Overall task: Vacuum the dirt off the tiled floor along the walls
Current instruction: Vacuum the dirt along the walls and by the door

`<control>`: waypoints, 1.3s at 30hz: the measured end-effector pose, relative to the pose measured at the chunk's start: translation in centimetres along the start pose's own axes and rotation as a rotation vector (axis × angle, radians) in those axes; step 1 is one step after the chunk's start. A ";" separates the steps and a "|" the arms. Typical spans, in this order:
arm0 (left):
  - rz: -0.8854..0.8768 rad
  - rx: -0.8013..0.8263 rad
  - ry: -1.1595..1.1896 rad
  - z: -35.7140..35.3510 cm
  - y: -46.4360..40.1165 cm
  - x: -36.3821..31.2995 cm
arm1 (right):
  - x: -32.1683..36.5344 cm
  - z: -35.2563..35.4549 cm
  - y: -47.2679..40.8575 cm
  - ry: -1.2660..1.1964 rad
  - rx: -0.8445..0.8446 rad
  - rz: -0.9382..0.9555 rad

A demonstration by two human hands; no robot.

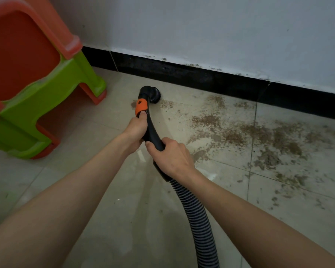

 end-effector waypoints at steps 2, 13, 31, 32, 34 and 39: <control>0.025 0.060 0.049 -1.2 0.8 0.0 | -0.8 0.8 0.5 0.005 -0.004 -0.008; 0.094 0.287 0.081 -8.1 4.9 0.5 | -5.9 5.0 3.7 -0.014 -0.061 -0.091; 0.065 0.233 0.064 -13.8 1.2 0.6 | -9.7 7.8 0.1 0.047 -0.106 -0.089; 0.071 0.258 0.056 -14.4 1.6 1.1 | -10.4 7.8 0.6 0.066 -0.118 -0.103; 0.087 0.314 0.049 -15.6 2.6 1.8 | -11.8 7.8 1.6 0.086 -0.141 -0.130; 0.142 0.435 0.028 -17.2 4.2 1.9 | -13.4 8.5 3.3 0.058 -0.194 -0.175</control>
Point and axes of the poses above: each hand's wrist, its own y-axis away from the middle knuckle, its own z-axis out of the back of the hand, x = y × z, the point moved 5 cm from there along -y, towards the middle knuckle, and after that the axes turned 5 degrees about y, right-handed, at the moved point
